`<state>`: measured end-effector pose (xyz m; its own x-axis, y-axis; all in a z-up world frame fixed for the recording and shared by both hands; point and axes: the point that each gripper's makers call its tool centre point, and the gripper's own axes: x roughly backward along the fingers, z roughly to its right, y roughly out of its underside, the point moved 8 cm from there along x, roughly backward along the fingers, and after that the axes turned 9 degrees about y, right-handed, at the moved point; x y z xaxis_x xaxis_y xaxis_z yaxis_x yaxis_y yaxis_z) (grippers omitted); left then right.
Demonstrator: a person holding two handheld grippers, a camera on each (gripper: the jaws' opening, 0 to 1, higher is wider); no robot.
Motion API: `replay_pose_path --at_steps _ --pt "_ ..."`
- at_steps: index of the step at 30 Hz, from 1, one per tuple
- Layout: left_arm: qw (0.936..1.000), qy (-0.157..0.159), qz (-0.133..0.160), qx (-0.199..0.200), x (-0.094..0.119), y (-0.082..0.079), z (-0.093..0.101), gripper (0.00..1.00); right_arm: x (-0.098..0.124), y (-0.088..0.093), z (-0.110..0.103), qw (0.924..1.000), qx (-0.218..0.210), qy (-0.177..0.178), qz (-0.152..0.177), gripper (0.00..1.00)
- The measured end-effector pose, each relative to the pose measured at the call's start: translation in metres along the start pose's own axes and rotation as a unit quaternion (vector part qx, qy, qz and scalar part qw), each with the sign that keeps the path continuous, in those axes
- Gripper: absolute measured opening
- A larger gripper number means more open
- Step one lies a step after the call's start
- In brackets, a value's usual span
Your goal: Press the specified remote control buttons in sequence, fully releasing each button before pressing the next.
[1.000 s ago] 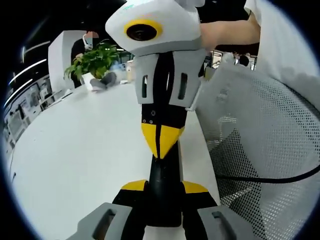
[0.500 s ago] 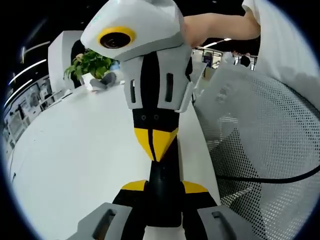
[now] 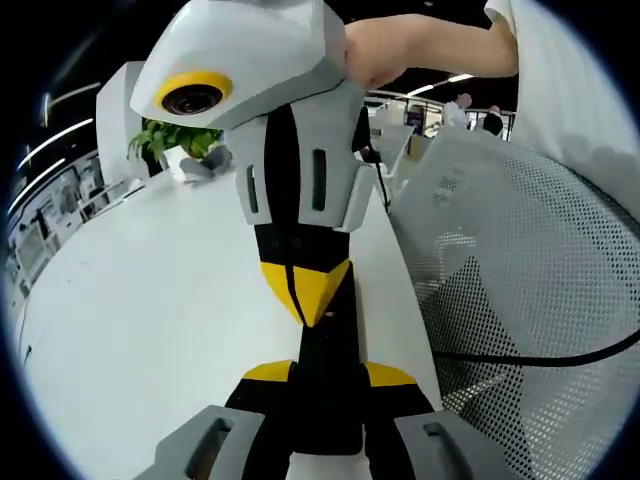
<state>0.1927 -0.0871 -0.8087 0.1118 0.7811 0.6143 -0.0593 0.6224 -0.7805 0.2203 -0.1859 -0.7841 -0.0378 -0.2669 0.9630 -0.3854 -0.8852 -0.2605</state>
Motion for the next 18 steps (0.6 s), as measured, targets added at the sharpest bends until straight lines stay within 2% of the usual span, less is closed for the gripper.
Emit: replay_pose_path --at_steps 6,10,12,14,17,18 --pt "1.0000 0.000 0.001 0.000 0.000 0.000 0.000 0.24 0.000 0.000 0.000 1.0000 0.003 0.005 0.001 0.00" --pt "1.0000 0.000 0.001 0.000 0.000 0.000 0.000 0.24 0.001 0.003 -0.002 0.9998 0.000 0.016 0.015 0.00" --pt "1.0000 0.000 0.001 0.001 0.000 0.000 0.000 0.24 0.001 0.005 -0.005 0.9989 0.001 0.032 0.035 0.00" --pt "1.0000 -0.001 0.002 0.002 0.000 0.000 0.000 0.24 0.001 0.009 -0.009 0.9958 0.005 0.059 0.070 0.00" --pt "1.0000 -0.001 0.003 0.002 0.000 0.000 0.000 0.24 0.002 0.017 -0.015 0.9876 0.023 0.095 0.122 0.00" --pt "1.0000 0.000 0.004 0.003 0.000 0.000 0.000 0.24 0.002 0.020 -0.017 0.9849 0.012 0.102 0.139 0.00"
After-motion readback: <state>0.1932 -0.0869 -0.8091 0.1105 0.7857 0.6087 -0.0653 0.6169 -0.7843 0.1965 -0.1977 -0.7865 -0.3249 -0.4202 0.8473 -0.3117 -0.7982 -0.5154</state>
